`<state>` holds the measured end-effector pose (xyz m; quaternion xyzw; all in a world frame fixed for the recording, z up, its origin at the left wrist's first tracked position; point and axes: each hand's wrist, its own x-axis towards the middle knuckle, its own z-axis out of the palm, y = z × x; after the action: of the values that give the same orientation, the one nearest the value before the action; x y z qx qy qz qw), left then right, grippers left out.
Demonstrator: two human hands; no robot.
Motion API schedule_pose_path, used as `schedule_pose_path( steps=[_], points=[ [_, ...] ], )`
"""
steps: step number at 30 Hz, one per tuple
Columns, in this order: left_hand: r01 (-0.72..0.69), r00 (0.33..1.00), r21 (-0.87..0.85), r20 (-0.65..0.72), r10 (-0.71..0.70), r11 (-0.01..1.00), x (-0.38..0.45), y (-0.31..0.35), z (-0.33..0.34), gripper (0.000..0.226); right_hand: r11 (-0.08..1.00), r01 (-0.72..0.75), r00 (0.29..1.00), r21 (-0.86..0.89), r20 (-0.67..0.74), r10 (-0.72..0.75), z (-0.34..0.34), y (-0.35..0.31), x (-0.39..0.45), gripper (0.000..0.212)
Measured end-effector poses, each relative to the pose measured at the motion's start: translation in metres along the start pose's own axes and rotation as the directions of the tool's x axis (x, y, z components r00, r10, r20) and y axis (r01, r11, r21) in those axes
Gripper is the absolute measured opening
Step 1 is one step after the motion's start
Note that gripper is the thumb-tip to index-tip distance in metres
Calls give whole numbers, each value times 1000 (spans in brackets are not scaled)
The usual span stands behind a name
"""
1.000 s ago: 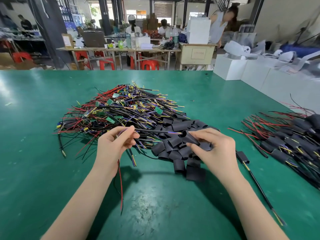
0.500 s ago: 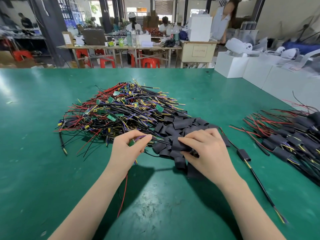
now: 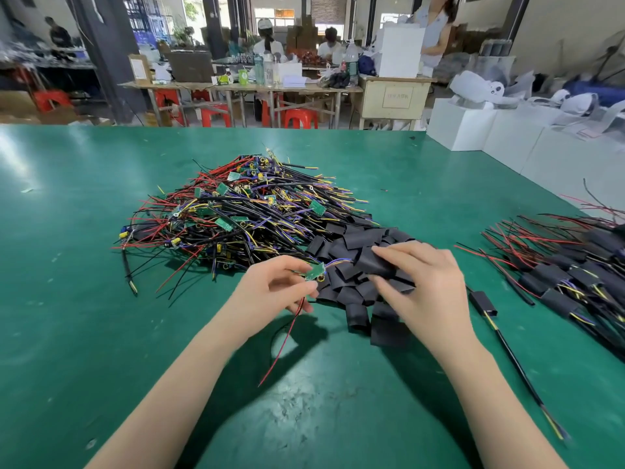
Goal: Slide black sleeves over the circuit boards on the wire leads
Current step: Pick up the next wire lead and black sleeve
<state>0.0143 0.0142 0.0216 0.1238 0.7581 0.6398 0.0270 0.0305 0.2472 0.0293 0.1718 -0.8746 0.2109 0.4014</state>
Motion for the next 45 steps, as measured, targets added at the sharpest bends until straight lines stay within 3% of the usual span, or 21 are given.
schedule_pose_path(
  steps=[3,9,14,17,20,25,35,38,41,45],
  points=[
    [-49,999,3,-1,49,999,-1,2,3,6,998,64,997,6,44,-64,2,-2,0,35],
    [-79,996,27,38,77,997,-3,3,4,14,987,147,968,64,194,-157,6,-10,0,37],
    [-3,999,-125,49,9,992,-3,2,6,17,957,-37,965,286,259,-40,3,-13,-1,33],
    [89,992,-329,115,-53,940,-4,3,10,18,925,-101,966,366,260,3,0,-15,1,31],
    [136,984,-421,160,-74,897,-5,1,9,17,875,-161,965,456,258,43,-4,-15,3,32],
    [92,987,-315,153,-45,945,-4,-1,4,15,818,-231,957,527,275,92,-5,-17,3,32],
    [86,990,-199,130,-61,976,-3,1,0,23,955,-40,967,294,254,-37,3,-19,-1,38],
    [63,992,-166,122,-43,984,-3,0,0,26,931,-103,964,350,264,8,2,-21,-1,35],
    [49,993,-172,115,-30,984,-4,-1,1,10,875,-181,961,450,272,59,-2,-19,1,32],
    [-48,995,-123,86,59,991,-5,2,1,18,817,-265,946,513,303,116,-3,-19,2,29]
  ],
)
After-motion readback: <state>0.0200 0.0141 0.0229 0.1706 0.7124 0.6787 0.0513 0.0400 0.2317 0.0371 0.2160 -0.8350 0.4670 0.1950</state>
